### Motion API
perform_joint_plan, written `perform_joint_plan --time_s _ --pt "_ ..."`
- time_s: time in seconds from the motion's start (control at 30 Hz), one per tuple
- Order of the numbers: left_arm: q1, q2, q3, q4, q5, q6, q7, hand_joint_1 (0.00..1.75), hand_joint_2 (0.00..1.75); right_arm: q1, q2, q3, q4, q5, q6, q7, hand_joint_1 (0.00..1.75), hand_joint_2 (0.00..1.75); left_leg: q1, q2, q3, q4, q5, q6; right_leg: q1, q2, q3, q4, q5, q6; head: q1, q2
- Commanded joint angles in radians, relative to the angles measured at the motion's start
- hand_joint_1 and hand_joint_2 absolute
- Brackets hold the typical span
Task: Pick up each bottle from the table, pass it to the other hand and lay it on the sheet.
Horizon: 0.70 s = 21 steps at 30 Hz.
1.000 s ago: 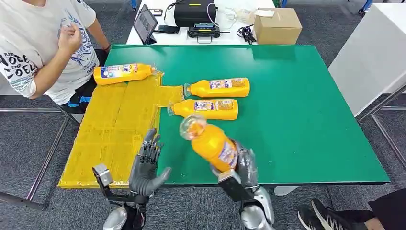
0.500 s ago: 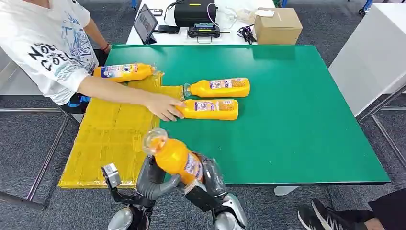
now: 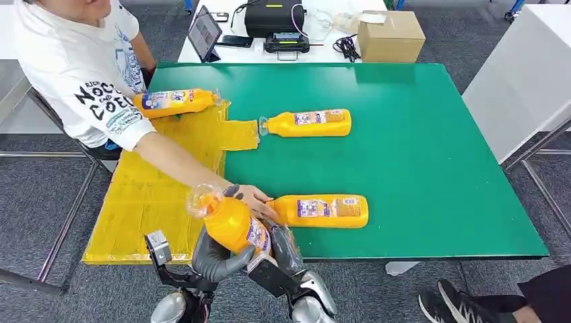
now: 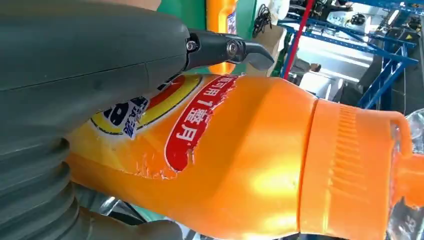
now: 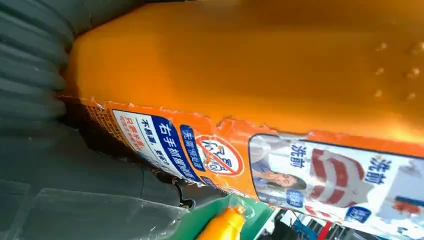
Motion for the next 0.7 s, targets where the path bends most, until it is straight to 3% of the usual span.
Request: perform_joint_plan --time_s 0.03,0.33,0.37,0.4,0.43,0.47,0.7 --pt "-0.019 0.025 -0.033 0.036 -0.01 -0.011 0.003 0.0 1.75 -0.055 0.002 0.045 0.099 0.005 0.017 0.012 1.75 1.75 0.001 0.002 0.004 0.0 -0.002 -0.002 0.001 0.001 0.004 0.0 -0.001 -0.002 0.0 0.0" --pt "-0.033 0.023 -0.026 0.055 -0.002 -0.047 0.005 0.0 1.75 -0.102 0.011 0.117 0.225 0.069 0.038 0.038 1.75 1.75 0.001 0.002 0.005 0.0 -0.002 -0.002 0.002 0.001 0.005 -0.001 -0.001 -0.002 0.0 0.0" --pt "-0.034 0.024 -0.025 0.057 -0.001 -0.053 0.005 0.17 1.75 -0.109 0.009 0.129 0.236 0.08 0.042 0.043 1.75 1.75 0.001 0.001 0.004 0.0 -0.002 -0.002 0.001 0.0 0.004 -0.001 -0.001 -0.002 0.0 0.0" --pt "-0.036 0.023 -0.022 0.062 0.005 -0.065 0.007 0.8 1.75 -0.114 0.013 0.133 0.249 0.08 0.055 0.045 1.75 1.75 0.001 0.001 0.003 -0.001 -0.001 -0.001 0.001 0.0 0.003 -0.001 -0.001 -0.002 0.0 0.0" --pt "-0.038 0.022 -0.019 0.066 0.006 -0.07 0.008 1.61 1.75 -0.117 0.013 0.14 0.258 0.089 0.052 0.045 1.75 1.75 0.0 0.0 0.003 -0.001 0.0 -0.001 0.0 0.0 0.002 -0.001 -0.001 -0.001 0.0 0.0" --pt "-0.04 0.023 -0.02 0.069 0.005 -0.073 0.008 1.75 1.75 -0.119 0.014 0.142 0.265 0.093 0.046 0.048 1.75 1.75 0.001 0.001 0.005 -0.001 -0.002 -0.002 0.002 0.001 0.005 -0.001 -0.001 -0.002 0.0 0.0" --pt "-0.054 0.038 -0.007 0.096 0.043 -0.152 0.023 1.75 1.75 -0.139 0.002 0.144 0.277 0.129 0.017 0.068 1.75 1.75 0.001 0.0 0.004 0.0 -0.001 -0.002 0.001 -0.001 0.004 -0.001 -0.001 -0.002 0.0 0.0"
